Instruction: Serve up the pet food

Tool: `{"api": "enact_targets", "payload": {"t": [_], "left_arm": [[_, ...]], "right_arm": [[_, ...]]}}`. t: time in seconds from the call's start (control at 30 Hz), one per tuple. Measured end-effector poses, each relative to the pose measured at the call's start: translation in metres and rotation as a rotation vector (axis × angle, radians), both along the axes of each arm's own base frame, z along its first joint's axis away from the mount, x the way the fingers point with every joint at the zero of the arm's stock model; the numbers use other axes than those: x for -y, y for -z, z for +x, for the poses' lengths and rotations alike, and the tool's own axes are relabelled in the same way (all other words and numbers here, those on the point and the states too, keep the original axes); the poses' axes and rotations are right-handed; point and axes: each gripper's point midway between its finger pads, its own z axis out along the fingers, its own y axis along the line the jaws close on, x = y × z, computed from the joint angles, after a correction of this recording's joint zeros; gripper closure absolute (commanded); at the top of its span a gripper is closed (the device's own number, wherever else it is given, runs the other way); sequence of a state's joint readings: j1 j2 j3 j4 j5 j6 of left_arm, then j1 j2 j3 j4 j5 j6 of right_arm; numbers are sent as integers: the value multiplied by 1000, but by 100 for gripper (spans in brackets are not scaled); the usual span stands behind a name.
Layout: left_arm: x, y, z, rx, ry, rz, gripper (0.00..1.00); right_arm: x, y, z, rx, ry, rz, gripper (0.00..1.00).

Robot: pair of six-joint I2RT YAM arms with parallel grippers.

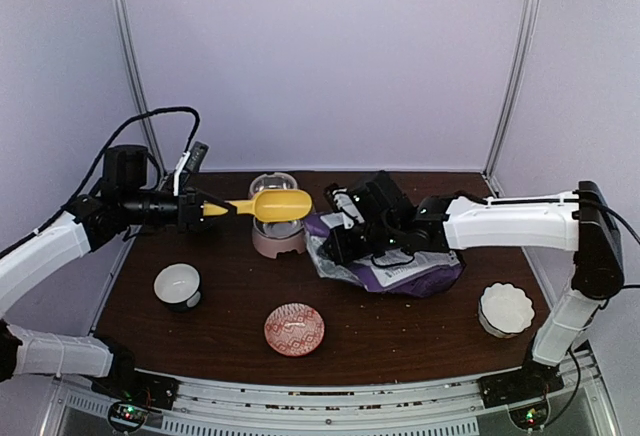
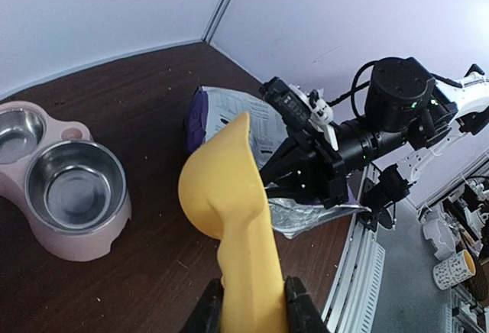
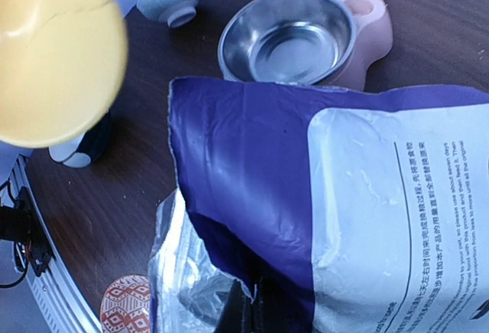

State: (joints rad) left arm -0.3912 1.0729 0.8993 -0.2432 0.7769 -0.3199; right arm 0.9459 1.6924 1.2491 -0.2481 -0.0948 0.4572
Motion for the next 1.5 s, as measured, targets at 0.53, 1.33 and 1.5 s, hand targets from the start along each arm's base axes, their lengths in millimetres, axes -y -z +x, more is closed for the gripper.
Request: {"api": "enact_targets", "payload": {"t": [0.53,1.33,1.5], "left_arm": [[1,35,-53,-76,7,11,96],[71,64,-76,-165,122,37,100],[90,76,-74,-198,151,71,100]], "right_arm": [[18,35,-46,20,80,-97,100],[46,5,-31,105,244,5,100],[47,3,-30,117,247,3,100]]}}
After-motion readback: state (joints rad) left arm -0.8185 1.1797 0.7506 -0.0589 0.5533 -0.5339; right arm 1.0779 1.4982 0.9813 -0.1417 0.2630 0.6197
